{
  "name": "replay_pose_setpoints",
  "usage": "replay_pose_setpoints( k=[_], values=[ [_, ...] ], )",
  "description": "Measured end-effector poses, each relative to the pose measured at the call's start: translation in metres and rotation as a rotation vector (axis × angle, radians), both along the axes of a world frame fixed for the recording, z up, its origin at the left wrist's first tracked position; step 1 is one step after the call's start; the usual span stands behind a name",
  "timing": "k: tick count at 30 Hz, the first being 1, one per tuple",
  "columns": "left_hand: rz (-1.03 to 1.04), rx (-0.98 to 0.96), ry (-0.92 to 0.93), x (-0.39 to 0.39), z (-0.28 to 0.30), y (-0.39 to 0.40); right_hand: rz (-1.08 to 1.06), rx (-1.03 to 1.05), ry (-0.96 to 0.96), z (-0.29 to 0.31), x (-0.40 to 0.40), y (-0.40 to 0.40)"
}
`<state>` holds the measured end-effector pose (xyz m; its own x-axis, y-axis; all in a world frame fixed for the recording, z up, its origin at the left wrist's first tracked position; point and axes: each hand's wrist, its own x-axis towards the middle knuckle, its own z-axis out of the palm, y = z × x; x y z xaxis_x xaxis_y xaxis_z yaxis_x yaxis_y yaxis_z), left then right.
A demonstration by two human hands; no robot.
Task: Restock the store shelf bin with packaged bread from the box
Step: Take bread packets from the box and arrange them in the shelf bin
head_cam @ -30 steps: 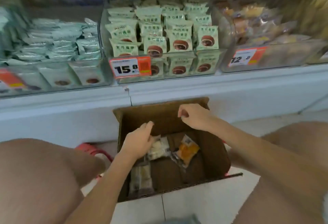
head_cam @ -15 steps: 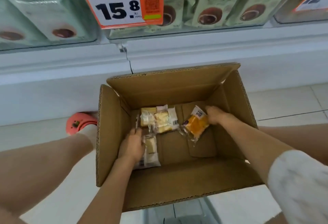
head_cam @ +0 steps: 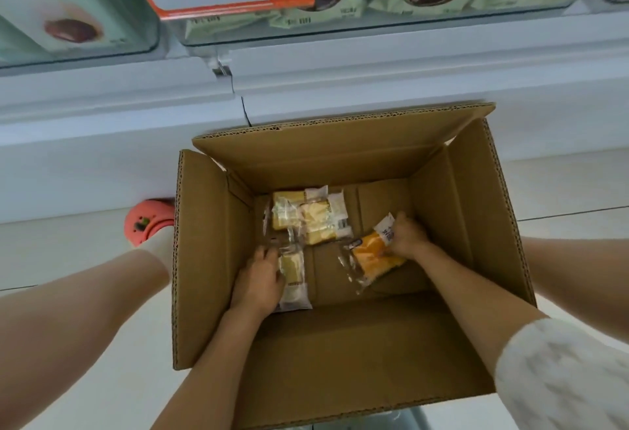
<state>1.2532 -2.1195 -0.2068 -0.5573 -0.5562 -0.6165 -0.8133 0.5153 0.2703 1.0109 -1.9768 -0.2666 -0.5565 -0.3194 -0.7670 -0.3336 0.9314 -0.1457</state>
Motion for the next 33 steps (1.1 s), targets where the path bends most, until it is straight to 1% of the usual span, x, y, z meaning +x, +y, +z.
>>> replay_pose_setpoints(
  k=[3, 5, 7, 9, 12, 14, 15, 16, 18, 20, 21, 22, 26, 29, 33],
  values=[
    [0.033, 0.002, 0.043, 0.002, -0.001, 0.001, -0.231, -0.031, -0.267, -0.002, 0.011, 0.01],
    [0.046, 0.003, 0.077, 0.003, -0.002, 0.001, -0.325, -0.058, -0.448, -0.001, 0.021, 0.016],
    [0.054, 0.009, 0.103, 0.006, -0.003, 0.001, -0.34, -0.067, -0.532, 0.003, 0.031, 0.017],
    [0.091, 0.035, 0.126, 0.009, -0.004, 0.002, -0.4, -0.103, -0.62, 0.01, 0.038, 0.015],
    [0.273, 0.156, 0.228, 0.011, 0.003, 0.006, -0.501, -0.227, -0.775, 0.032, 0.041, 0.011],
    [0.435, 0.279, 0.291, 0.008, 0.012, 0.008, -0.521, -0.317, -0.826, 0.051, 0.039, 0.01],
    [0.509, 0.361, 0.291, 0.006, 0.017, 0.007, -0.544, -0.368, -0.837, 0.061, 0.037, 0.009],
    [0.577, 0.471, 0.269, 0.002, 0.024, 0.008, -0.582, -0.42, -0.843, 0.071, 0.035, 0.009],
    [0.722, 0.772, 0.267, -0.007, 0.04, 0.01, -0.652, -0.517, -0.845, 0.092, 0.033, 0.007],
    [0.877, 1.061, 0.376, -0.019, 0.056, 0.014, -0.68, -0.607, -0.833, 0.11, 0.035, 0.005],
    [0.923, 1.139, 0.453, -0.025, 0.064, 0.017, -0.682, -0.648, -0.817, 0.119, 0.038, 0.004],
    [0.94, 1.161, 0.524, -0.032, 0.074, 0.02, -0.683, -0.689, -0.792, 0.128, 0.04, 0.003],
    [0.812, 1.027, 0.662, -0.044, 0.107, 0.026, -0.656, -0.855, -0.676, 0.163, 0.052, 0.002],
    [0.743, 0.893, 0.776, -0.041, 0.133, 0.025, -0.593, -0.982, -0.525, 0.191, 0.059, -0.001],
    [0.653, 0.725, 0.893, -0.038, 0.175, 0.025, -0.656, -1.151, -0.404, 0.238, 0.07, -0.007]
  ],
)
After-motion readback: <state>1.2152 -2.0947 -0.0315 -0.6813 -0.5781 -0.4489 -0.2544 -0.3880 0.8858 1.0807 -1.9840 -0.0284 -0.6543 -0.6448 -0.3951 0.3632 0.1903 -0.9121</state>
